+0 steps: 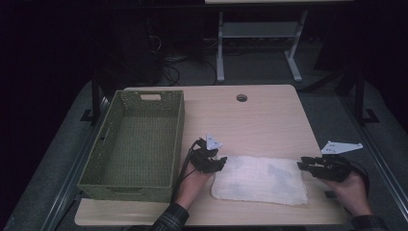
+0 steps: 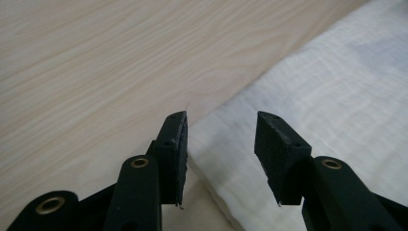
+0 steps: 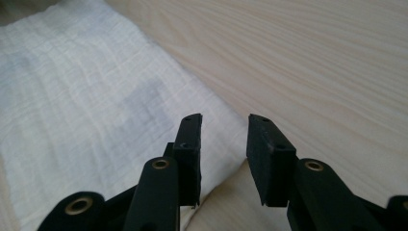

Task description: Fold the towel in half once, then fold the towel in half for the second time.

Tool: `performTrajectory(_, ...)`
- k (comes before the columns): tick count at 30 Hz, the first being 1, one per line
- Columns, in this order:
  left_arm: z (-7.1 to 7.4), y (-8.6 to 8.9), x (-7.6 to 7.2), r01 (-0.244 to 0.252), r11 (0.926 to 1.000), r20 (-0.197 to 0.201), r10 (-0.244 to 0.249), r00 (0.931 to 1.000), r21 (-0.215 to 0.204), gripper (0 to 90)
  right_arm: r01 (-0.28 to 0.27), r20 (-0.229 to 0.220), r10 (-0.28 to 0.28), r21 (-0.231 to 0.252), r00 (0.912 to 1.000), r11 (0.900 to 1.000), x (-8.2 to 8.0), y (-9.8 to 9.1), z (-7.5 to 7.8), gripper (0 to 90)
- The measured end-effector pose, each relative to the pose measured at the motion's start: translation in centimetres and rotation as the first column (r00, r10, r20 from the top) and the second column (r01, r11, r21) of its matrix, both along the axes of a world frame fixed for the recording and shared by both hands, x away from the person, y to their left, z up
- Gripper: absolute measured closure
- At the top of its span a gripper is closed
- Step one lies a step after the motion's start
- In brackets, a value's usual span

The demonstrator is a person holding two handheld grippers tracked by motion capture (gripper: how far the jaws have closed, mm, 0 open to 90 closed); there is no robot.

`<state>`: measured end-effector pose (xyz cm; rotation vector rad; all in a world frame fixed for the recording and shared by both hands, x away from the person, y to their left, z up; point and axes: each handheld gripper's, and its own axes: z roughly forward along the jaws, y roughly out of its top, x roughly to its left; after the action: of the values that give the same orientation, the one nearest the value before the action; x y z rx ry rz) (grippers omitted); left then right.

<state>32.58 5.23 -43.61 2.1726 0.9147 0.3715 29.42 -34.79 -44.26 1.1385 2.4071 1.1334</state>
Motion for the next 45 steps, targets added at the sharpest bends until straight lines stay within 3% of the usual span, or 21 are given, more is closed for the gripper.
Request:
performTrajectory(9, -0.9, -0.3, 2.2, -0.041, 0.9991, -0.018, 0.041, 0.999, 0.014, 54.9, 0.022, -0.03, -0.022, -0.001, 0.9993, 0.9998, 2.3, -0.1, -0.7, 65.3)
performTrajectory(15, -1.4, -0.4, 2.6, -0.037, 0.9988, -0.029, 0.038, 0.9988, 0.032, 55.0, 0.044, -0.05, -0.043, 0.001, 0.9978, 0.9991, 2.8, -0.4, -1.1, 65.3)
performTrajectory(22, -1.6, -0.3, 2.8, -0.036, 0.9983, -0.03, 0.037, 0.9988, 0.045, 55.1, 0.028, -0.07, -0.028, 0.001, 0.9972, 0.9996, 3.0, -0.4, -1.5, 66.6)
performTrajectory(25, -1.8, -0.5, 2.9, -0.02, 0.9987, -0.031, 0.021, 0.9993, 0.046, 55.2, 0.027, -0.102, -0.029, -0.02, 0.9944, 0.9994, 3.4, 0.0, -2.0, 69.7)
performTrajectory(27, -2.2, -0.8, 3.0, -0.004, 0.9984, -0.043, 0.007, 0.9991, 0.057, 55.7, 0.003, -0.13, -0.009, -0.046, 0.9914, 0.9989, 3.8, 0.4, -2.5, 79.2)
performTrajectory(30, -2.4, -0.8, 3.1, 0.011, 0.9972, -0.054, -0.007, 0.9985, 0.074, 61.4, -0.009, -0.133, 0.004, -0.033, 0.9911, 0.9994, 4.0, 0.4, -2.5, 83.4)
performTrajectory(31, -2.7, -0.9, 3.2, 0.021, 0.9982, -0.08, -0.017, 0.9967, 0.056, 66.3, 0.003, -0.119, -0.01, -0.058, 0.9928, 0.9983, 4.0, 0.5, -2.4, 85.2)
performTrajectory(33, -2.7, -1.0, 3.2, 0.037, 0.9978, -0.089, -0.032, 0.9955, 0.055, 76.9, 0.01, -0.108, -0.017, -0.072, 0.994, 0.9974, 4.3, 0.5, -2.3, 85.5)
performTrajectory(35, -2.6, -1.2, 3.1, 0.041, 0.9964, -0.07, -0.036, 0.9969, 0.074, 84.8, 0.02, -0.096, -0.027, -0.077, 0.995, 0.9968, 4.7, 0.4, -2.2, 85.7)
performTrajectory(38, -2.5, -1.1, 3.2, 0.028, 0.9975, -0.06, -0.024, 0.9979, 0.065, 85.8, 0.026, -0.079, -0.031, -0.069, 0.9964, 0.9973, 5.4, 0.3, -1.9, 85.8)
performTrajectory(41, -1.8, -0.6, 3.2, -0.017, 0.9998, -0.014, 0.017, 0.9997, 0.013, 86.0, 0.029, -0.043, -0.031, -0.067, 0.9986, 0.9973, 6.5, 0.1, -1.4, 85.8)
performTrajectory(43, -1.5, -0.6, 3.2, -0.025, 0.9996, 0.002, 0.025, 0.9997, 0.01, 86.0, 0.028, -0.037, -0.03, -0.063, 0.9989, 0.9976, 6.7, 0.0, -1.3, 85.8)
performTrajectory(45, -1.0, -0.3, 3.3, -0.048, 0.9988, 0.04, 0.048, 0.998, -0.007, 86.0, 0.022, -0.002, -0.022, -0.048, 0.9997, 0.9986, 7.3, -0.2, -0.5, 85.8)
